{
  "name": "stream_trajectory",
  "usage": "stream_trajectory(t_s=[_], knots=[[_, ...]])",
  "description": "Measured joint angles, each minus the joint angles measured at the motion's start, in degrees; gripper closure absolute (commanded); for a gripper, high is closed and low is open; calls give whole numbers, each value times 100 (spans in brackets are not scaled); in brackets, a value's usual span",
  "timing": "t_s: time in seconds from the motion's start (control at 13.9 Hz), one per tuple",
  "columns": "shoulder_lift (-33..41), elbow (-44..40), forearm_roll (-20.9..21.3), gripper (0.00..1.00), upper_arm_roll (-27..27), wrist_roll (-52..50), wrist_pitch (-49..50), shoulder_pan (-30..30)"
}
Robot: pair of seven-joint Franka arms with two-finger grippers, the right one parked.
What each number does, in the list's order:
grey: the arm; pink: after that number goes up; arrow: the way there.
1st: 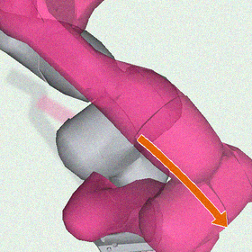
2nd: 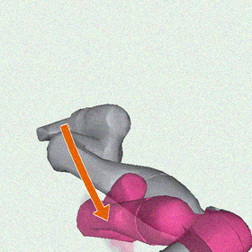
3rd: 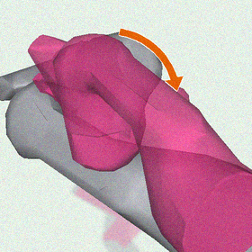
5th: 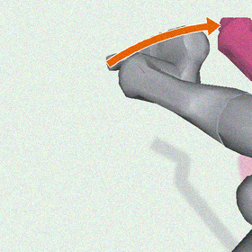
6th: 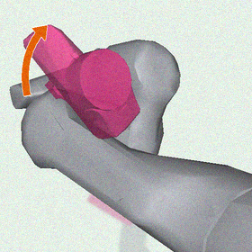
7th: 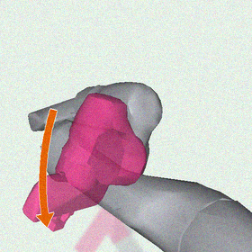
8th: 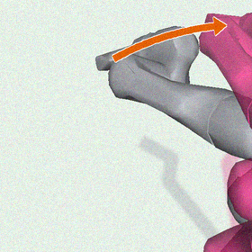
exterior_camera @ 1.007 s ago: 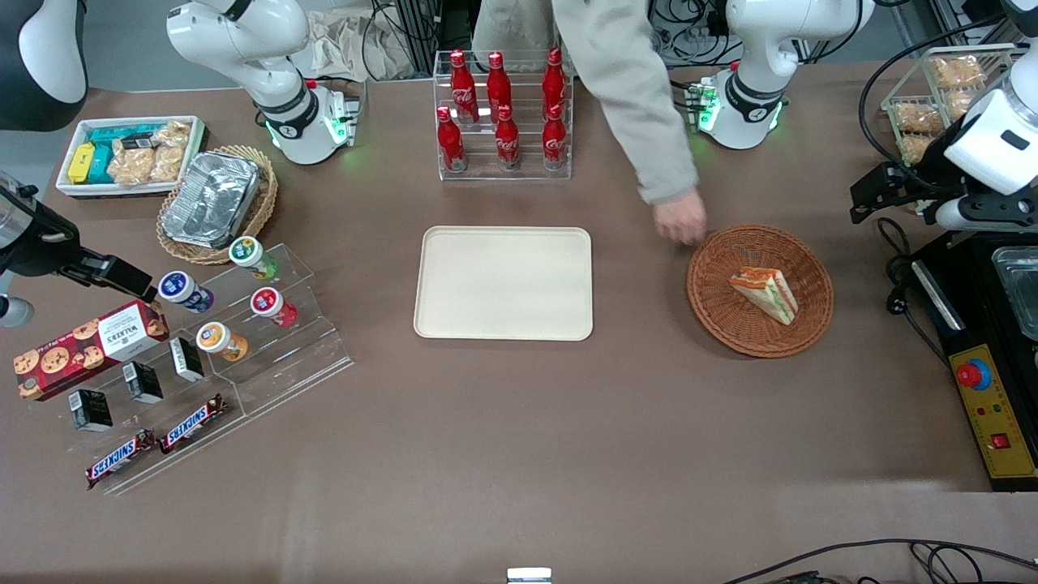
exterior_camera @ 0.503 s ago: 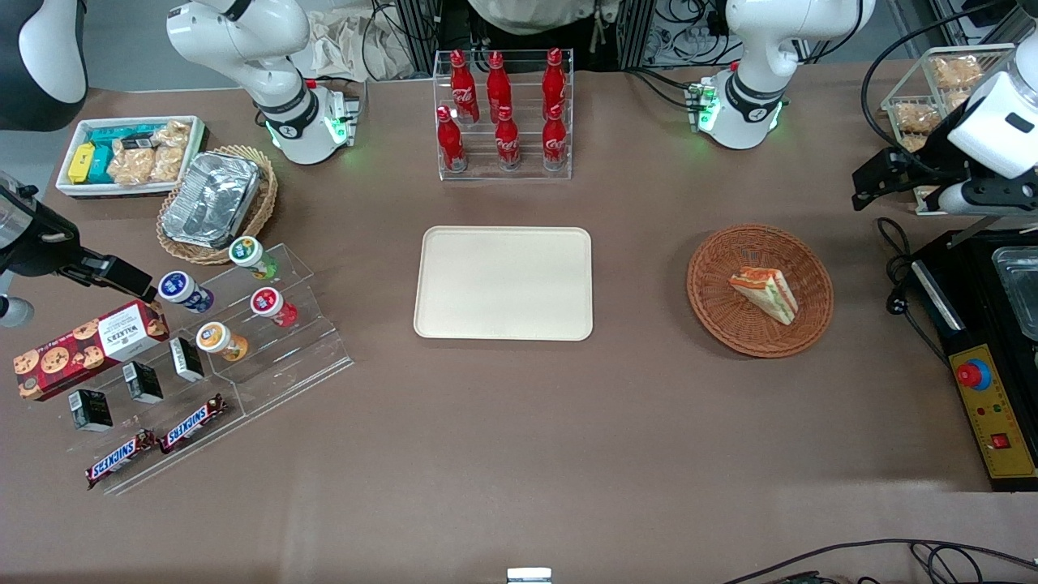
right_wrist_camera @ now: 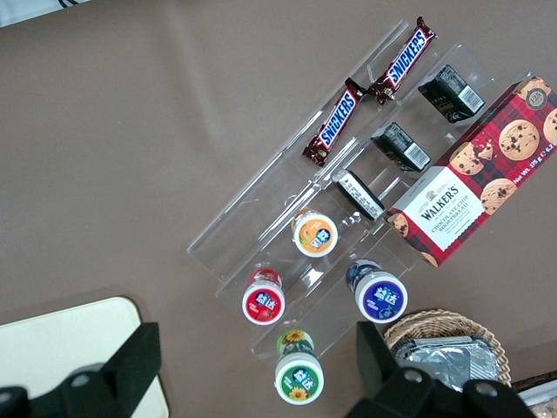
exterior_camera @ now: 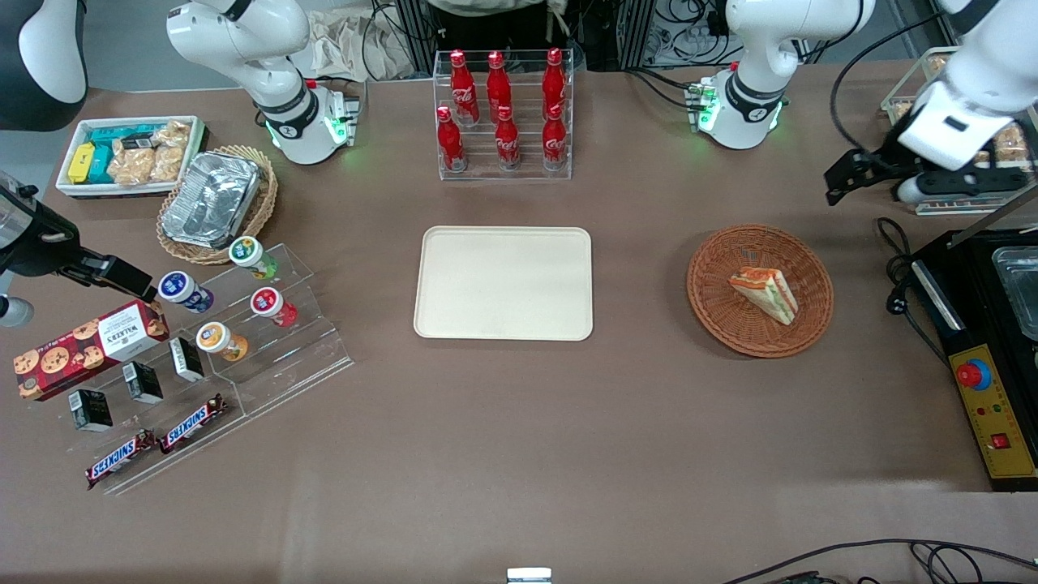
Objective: Place sandwich from basket to tray
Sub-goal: 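Move the left gripper over the wrapped sandwich in the wicker basket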
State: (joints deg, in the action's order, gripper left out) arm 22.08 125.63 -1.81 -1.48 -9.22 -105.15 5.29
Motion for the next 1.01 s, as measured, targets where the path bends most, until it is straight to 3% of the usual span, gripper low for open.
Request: stream_trajectory(t_s=[0.5,1.01], knots=[[101,2016,176,1,-8,-1192,-2126,-97],[-909,2269,176,1,7,-2504,-3534,-110]])
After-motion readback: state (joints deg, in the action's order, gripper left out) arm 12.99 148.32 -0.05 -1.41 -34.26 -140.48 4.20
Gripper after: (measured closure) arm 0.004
